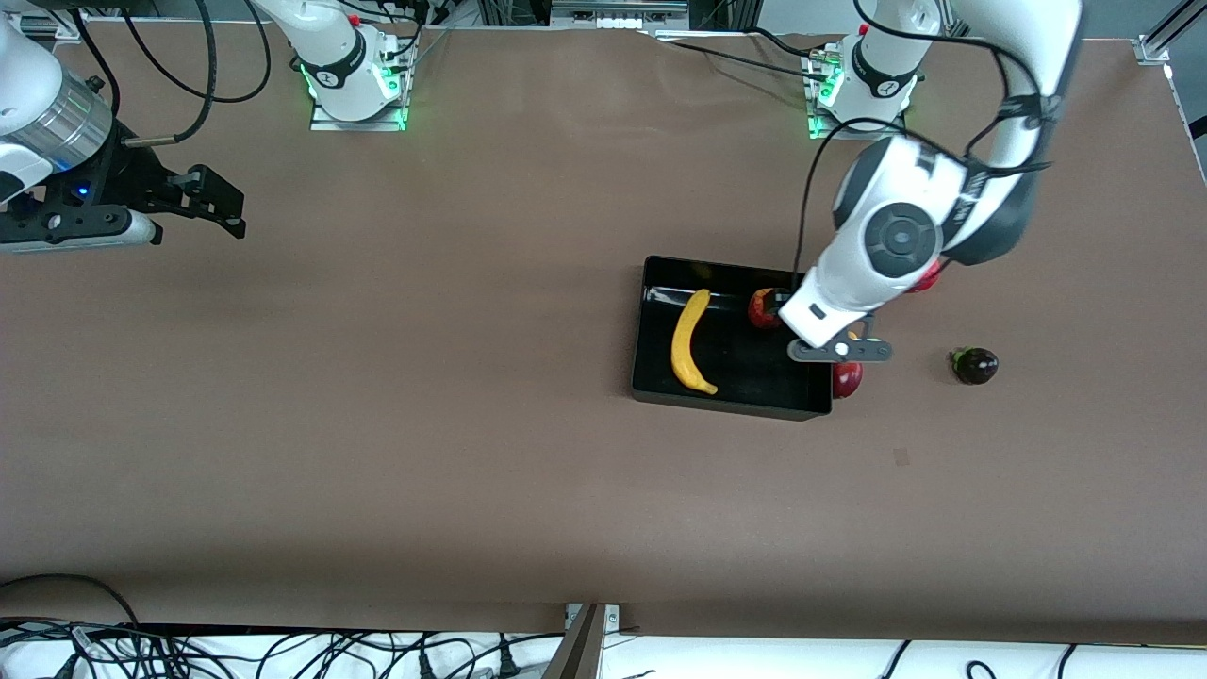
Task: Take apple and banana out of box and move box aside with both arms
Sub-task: 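Move the left gripper over the small red apple in the tray, then lower the left gripper and close it on the small apple, then lift the apple out of the tray and set it beside the mango, then move the open left gripper over the yellow banana in the tray, then close the left gripper on the banana's middle, then lift the banana out of the tray toward the dark plum, then lower the banana onto the table beside the plum and open the left gripper, then raise the left gripper away while the right gripper grasps the tray rim, then slide the black tray with the right gripper away from the fruits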
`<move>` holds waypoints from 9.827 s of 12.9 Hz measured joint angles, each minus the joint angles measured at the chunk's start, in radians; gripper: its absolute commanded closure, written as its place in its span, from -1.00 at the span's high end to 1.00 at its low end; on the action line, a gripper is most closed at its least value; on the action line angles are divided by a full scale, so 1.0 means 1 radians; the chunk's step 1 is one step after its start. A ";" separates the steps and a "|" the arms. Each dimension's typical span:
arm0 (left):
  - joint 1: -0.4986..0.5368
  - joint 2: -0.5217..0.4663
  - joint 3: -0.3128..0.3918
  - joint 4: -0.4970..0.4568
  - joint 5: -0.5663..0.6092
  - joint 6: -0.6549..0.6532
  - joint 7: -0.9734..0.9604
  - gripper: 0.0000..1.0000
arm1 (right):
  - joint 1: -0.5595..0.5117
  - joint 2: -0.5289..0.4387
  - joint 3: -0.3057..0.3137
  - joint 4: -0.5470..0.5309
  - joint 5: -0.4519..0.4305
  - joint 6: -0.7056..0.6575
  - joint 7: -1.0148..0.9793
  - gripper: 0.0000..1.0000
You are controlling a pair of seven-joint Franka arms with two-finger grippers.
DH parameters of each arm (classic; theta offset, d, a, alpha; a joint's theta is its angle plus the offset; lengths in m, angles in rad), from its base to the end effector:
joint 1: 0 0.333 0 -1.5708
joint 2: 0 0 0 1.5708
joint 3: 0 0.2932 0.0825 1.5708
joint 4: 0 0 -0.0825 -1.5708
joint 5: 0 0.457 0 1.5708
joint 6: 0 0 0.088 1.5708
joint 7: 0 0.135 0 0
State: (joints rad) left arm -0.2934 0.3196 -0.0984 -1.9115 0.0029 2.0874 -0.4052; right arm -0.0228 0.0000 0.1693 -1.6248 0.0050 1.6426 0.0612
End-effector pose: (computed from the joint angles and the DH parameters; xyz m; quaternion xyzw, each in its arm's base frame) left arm 0.6007 -0.2481 0.2251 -0.9973 -0.0073 0.0710 0.0143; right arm 0.6268 0.0931 0.5505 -0.9991 -0.0425 -0.0086 0.0034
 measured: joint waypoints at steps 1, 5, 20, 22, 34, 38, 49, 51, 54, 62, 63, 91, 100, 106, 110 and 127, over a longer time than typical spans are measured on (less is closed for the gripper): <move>0.000 0.001 -0.008 -0.048 0.000 0.063 -0.014 1.00 | 0.000 0.002 0.000 0.000 0.000 -0.007 0.000 1.00; -0.018 0.027 -0.024 -0.184 0.034 0.240 -0.044 1.00 | 0.016 0.004 0.002 0.000 0.000 -0.030 -0.001 1.00; 0.026 -0.030 0.008 0.056 0.099 -0.194 0.076 -0.98 | 0.030 0.008 0.002 0.001 0.000 -0.046 -0.002 1.00; 0.078 -0.046 0.056 0.046 0.100 -0.219 0.273 -0.98 | 0.033 0.008 0.003 0.002 0.000 -0.010 -0.002 1.00; 0.142 -0.026 0.147 -0.399 0.100 0.311 0.572 1.00 | 0.034 0.008 0.003 0.002 -0.002 0.048 -0.002 1.00; 0.142 -0.046 0.146 -0.378 0.100 0.317 0.571 1.00 | 0.034 0.008 0.003 0.002 -0.002 0.048 -0.002 1.00; 0.003 -0.054 -0.100 0.017 0.032 -0.045 -0.053 1.00 | 0.034 0.008 0.002 0.002 -0.002 0.048 -0.002 1.00; -0.041 0.021 -0.109 0.020 0.032 0.065 -0.150 1.00 | 0.034 0.010 0.002 0.002 -0.002 0.048 -0.002 1.00; -0.092 0.136 -0.110 0.022 0.033 0.223 -0.226 1.00 | 0.034 0.012 0.002 0.002 -0.002 0.048 -0.002 1.00; -0.154 0.299 -0.108 0.028 0.187 0.369 -0.390 -1.00 | 0.034 0.013 0.001 0.002 -0.002 0.048 -0.002 1.00; -0.154 0.299 -0.108 0.031 0.187 0.369 -0.392 -1.00 | 0.034 0.013 0.001 0.002 -0.002 0.048 -0.002 1.00; 0.358 0.233 0.040 0.009 0.127 0.254 0.866 1.00 | 0.359 0.314 0.012 -0.011 0.005 0.223 0.392 1.00; 0.340 0.047 0.020 0.099 -0.016 0.016 0.813 1.00 | 0.749 0.614 -0.001 0.010 -0.013 0.668 1.037 1.00; 0.268 -0.135 0.019 0.276 -0.034 -0.422 0.343 1.00 | 0.857 0.723 -0.073 0.105 -0.057 0.675 1.084 -0.32; 0.259 -0.211 0.057 0.342 -0.034 -0.579 0.259 1.00 | 0.854 0.723 -0.086 0.113 -0.060 0.675 1.047 -1.00; 0.259 -0.217 0.080 0.334 -0.031 -0.586 0.292 1.00 | 0.512 0.274 -0.464 -0.117 0.060 0.226 -0.050 -1.00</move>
State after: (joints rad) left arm -0.0340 0.1026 -0.0182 -1.5774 -0.0278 1.5019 -0.1131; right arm 0.4891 0.2741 -0.2945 -1.7418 0.0647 1.8682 0.0111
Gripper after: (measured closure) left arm 0.000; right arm 0.947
